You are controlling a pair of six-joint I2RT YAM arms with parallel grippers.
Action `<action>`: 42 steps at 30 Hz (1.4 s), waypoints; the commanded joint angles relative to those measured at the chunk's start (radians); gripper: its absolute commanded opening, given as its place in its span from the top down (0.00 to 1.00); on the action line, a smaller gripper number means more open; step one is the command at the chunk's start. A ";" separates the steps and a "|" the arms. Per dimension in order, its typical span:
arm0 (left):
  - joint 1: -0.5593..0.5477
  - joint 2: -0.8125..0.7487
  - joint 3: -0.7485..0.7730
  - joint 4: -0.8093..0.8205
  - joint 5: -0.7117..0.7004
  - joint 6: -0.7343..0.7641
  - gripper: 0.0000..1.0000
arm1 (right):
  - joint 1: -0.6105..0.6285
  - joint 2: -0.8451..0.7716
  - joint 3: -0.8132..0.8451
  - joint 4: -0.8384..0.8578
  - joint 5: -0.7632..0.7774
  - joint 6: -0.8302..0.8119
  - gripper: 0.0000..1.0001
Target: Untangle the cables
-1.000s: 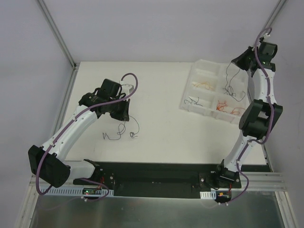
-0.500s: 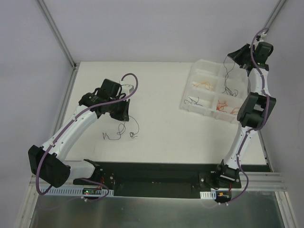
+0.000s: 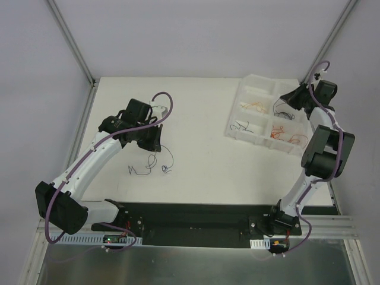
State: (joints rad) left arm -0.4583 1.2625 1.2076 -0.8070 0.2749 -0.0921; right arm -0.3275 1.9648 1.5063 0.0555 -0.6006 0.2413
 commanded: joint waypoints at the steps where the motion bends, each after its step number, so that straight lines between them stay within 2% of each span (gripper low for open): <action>1: 0.001 -0.003 0.004 -0.004 -0.013 0.019 1.00 | -0.008 -0.182 -0.130 0.081 0.122 -0.042 1.00; 4: 0.001 -0.005 0.006 -0.004 -0.009 0.017 1.00 | -0.008 -0.190 -0.130 -0.051 0.283 -0.056 1.00; 12: 0.001 -0.009 0.010 -0.008 -0.013 0.012 1.00 | 0.011 -0.067 -0.057 -0.279 0.515 0.041 1.00; 15: 0.001 -0.008 0.015 -0.012 -0.017 0.011 1.00 | 0.022 -0.023 -0.048 -0.276 0.530 0.098 1.00; 20: 0.001 -0.003 0.017 -0.009 0.004 -0.003 1.00 | 0.039 0.072 0.080 -0.328 0.518 0.116 1.00; 24: 0.000 -0.020 0.004 0.000 0.010 -0.009 1.00 | 0.048 0.109 0.195 -0.465 0.545 0.134 0.99; 27: -0.005 -0.044 -0.013 0.018 0.021 -0.026 1.00 | 0.051 0.112 0.261 -0.589 0.538 0.154 0.89; 31: -0.014 -0.077 -0.028 0.045 0.032 -0.061 1.00 | 0.059 0.013 0.302 -0.727 0.536 0.133 0.53; 33: -0.014 -0.081 -0.011 0.043 0.037 -0.087 1.00 | 0.059 -0.029 0.345 -0.856 0.524 0.095 0.41; 37: -0.013 -0.083 0.039 0.043 0.035 -0.155 1.00 | 0.080 -0.171 0.277 -0.941 0.551 0.006 0.27; 39: -0.013 -0.072 0.067 0.035 0.047 -0.194 1.00 | 0.085 -0.265 0.204 -0.947 0.576 -0.048 0.25; 42: -0.013 -0.084 0.064 0.049 0.099 -0.251 1.00 | 0.125 -0.421 0.037 -0.846 0.547 -0.118 0.25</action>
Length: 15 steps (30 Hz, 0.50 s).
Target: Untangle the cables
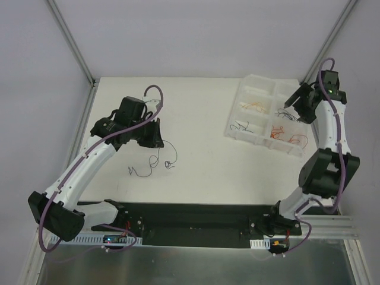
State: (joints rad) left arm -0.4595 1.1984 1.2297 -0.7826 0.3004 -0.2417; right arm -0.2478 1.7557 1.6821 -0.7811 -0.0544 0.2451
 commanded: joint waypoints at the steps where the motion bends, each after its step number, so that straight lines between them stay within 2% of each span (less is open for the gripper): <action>1: -0.011 -0.026 0.036 0.029 0.077 -0.120 1.00 | 0.077 -0.257 -0.198 0.041 -0.043 -0.157 0.25; 4: -0.010 -0.036 0.033 0.045 0.108 -0.178 1.00 | 0.230 -0.389 -0.396 0.247 -0.291 -0.220 0.25; 5: -0.010 -0.037 0.043 0.045 0.124 -0.201 1.00 | 0.313 -0.428 -0.465 0.314 -0.420 -0.211 0.26; 6: -0.008 -0.036 0.054 0.045 0.138 -0.224 1.00 | 0.371 -0.452 -0.551 0.391 -0.480 -0.193 0.26; 10: -0.005 -0.034 0.085 0.058 0.193 -0.350 1.00 | 0.620 -0.522 -0.731 0.612 -0.580 -0.121 0.27; 15: -0.005 -0.054 0.082 0.088 0.226 -0.479 1.00 | 0.797 -0.532 -0.869 0.893 -0.673 -0.058 0.25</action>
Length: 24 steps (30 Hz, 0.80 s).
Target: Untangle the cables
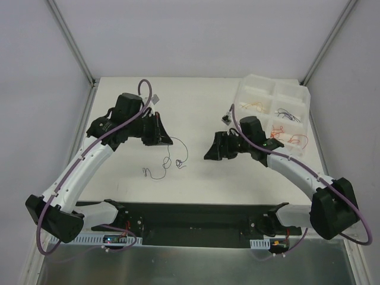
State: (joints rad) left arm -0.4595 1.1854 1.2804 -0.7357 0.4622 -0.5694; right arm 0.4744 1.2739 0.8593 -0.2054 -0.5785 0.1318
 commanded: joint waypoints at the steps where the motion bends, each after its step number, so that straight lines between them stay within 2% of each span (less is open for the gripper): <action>1: -0.004 -0.043 0.033 0.048 0.073 -0.165 1.00 | 0.096 -0.050 -0.058 0.340 -0.153 0.045 0.25; 6: -0.002 -0.030 0.074 0.102 0.127 -0.225 1.00 | 0.153 -0.067 -0.098 0.411 -0.132 0.002 0.25; 13: -0.001 -0.013 0.102 0.191 0.177 -0.276 1.00 | 0.152 -0.038 -0.132 0.598 -0.219 0.112 0.30; 20: -0.001 -0.001 0.100 0.240 0.222 -0.320 1.00 | 0.142 -0.076 -0.175 0.606 -0.241 0.097 0.33; 24: -0.001 -0.010 0.102 0.254 0.214 -0.322 1.00 | 0.142 -0.054 -0.175 0.650 -0.285 0.120 0.39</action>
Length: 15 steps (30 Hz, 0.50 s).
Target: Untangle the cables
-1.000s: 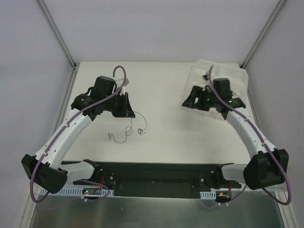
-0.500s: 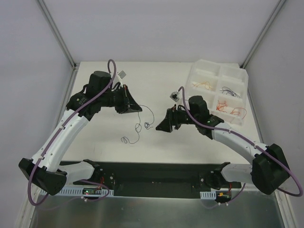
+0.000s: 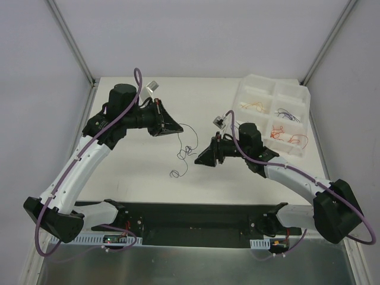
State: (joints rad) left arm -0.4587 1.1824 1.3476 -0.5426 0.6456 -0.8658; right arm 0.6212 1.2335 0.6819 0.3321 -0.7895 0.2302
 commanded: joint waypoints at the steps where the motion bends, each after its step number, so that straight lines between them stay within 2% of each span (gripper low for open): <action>1: -0.001 -0.006 0.035 0.062 0.035 -0.029 1.00 | -0.005 -0.017 -0.001 0.128 -0.076 0.032 0.39; 9: -0.001 -0.026 0.024 0.075 0.039 -0.032 1.00 | -0.002 -0.019 0.008 0.169 -0.094 0.053 0.39; 15: -0.001 -0.046 0.009 0.081 0.037 -0.041 1.00 | 0.008 0.000 0.028 0.206 -0.112 0.078 0.43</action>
State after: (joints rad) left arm -0.4587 1.1793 1.3479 -0.5041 0.6548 -0.8867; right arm 0.6197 1.2335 0.6739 0.4419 -0.8551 0.2924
